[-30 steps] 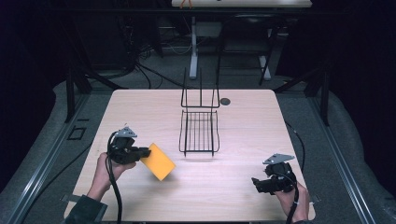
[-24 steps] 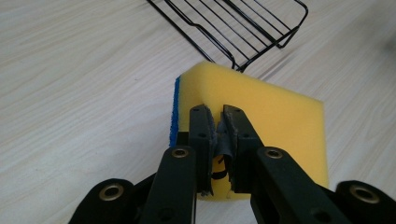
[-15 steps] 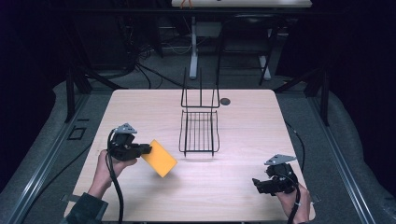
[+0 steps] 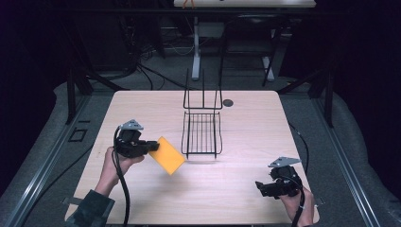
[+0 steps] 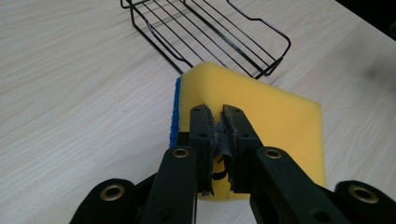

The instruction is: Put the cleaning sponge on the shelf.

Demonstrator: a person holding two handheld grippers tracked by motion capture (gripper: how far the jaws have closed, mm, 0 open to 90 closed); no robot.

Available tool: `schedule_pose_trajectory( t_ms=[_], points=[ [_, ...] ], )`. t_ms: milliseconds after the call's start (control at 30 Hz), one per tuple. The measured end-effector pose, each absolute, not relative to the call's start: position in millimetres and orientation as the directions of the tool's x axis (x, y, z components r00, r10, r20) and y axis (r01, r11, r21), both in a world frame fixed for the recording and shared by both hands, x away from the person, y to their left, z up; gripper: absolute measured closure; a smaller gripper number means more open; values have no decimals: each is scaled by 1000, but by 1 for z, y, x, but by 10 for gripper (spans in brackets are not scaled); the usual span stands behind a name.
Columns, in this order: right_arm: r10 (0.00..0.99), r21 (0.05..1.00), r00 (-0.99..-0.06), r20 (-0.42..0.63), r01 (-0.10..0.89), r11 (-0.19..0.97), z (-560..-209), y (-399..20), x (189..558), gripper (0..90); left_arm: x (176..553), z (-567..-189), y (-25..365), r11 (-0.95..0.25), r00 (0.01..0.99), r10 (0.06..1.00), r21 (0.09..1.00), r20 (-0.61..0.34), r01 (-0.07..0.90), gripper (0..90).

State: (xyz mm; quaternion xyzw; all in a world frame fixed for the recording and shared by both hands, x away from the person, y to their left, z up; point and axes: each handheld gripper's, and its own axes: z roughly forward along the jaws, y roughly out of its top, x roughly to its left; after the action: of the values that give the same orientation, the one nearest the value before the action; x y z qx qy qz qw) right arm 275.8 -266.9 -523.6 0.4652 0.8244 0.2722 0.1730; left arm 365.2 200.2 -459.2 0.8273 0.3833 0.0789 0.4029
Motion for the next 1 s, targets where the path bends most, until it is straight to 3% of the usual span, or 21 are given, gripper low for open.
schedule_pose_trajectory(
  t_ms=[1000],
  points=[
    [859, 602, -511, -29, 677, 423, -526, -266, 276, 139, 395, -449, 174, -282, 653, 733, 789, -188, 545, 831]
  ],
)
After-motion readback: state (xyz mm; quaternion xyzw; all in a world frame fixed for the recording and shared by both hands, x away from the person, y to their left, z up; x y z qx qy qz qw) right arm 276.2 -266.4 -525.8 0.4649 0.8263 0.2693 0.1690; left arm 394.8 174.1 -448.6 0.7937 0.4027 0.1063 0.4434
